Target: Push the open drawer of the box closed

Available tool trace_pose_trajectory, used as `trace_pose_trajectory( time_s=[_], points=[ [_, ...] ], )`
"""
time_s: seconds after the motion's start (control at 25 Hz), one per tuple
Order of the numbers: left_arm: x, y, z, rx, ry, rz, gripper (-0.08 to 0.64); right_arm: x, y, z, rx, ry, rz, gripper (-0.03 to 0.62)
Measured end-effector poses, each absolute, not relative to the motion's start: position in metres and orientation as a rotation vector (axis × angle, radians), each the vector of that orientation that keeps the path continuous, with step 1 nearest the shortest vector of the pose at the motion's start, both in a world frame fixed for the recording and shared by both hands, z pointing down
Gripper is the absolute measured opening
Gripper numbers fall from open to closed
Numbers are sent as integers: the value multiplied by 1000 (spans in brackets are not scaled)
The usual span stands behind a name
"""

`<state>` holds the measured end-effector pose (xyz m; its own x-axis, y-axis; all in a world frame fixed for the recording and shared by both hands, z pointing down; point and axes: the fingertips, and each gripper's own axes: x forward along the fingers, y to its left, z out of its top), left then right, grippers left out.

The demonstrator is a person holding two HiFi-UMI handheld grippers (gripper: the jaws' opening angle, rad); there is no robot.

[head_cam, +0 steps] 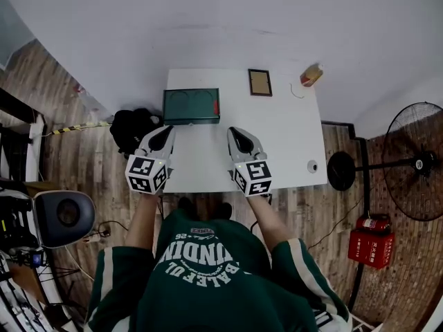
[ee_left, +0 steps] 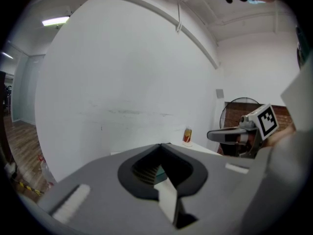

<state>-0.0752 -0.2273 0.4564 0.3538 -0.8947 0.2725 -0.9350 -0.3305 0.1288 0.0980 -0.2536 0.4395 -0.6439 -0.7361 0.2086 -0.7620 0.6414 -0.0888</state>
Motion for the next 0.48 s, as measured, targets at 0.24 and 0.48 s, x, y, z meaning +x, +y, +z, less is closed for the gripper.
trace_pose_trajectory(
  time_s=[0.24,0.48],
  points=[
    [-77,-227,457,2349,-1635,218,52,98,-253,440,1247,-2704,268,2],
    [-79,-226,458,2350,-1633,214,52,94,-250,439,1248,-2707,267,2]
  ],
)
